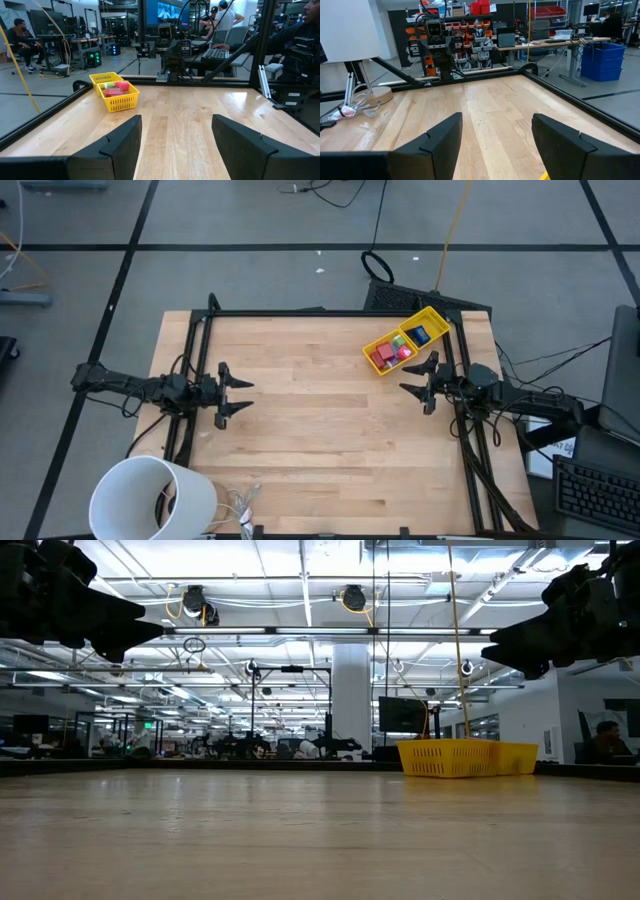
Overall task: Pick & Place Office items
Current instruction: Return to Home Position
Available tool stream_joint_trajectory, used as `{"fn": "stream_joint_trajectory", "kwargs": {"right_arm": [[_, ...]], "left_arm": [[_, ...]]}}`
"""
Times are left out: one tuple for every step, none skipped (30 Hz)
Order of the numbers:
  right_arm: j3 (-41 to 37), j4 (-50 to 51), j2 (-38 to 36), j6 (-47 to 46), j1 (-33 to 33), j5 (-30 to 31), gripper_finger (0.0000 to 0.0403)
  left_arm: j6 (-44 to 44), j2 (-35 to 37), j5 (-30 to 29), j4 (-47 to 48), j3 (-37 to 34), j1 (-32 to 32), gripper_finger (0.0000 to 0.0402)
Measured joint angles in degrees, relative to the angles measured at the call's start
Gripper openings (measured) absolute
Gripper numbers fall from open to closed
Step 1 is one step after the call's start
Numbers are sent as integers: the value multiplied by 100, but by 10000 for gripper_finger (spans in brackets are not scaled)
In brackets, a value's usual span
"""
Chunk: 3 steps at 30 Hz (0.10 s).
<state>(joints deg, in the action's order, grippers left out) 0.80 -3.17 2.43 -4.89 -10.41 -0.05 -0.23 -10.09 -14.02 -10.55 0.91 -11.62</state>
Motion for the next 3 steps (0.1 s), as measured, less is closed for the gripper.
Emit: {"fn": "stream_joint_trajectory", "kwargs": {"right_arm": [[0,0,-1,-2,1,0,230],[0,1,-2,0,2,0,230],[0,1,1,-2,1,0,231]], "left_arm": [[0,0,0,0,0,2,241],[0,-2,0,0,0,2,241],[0,-2,-1,0,0,1,241]]}}
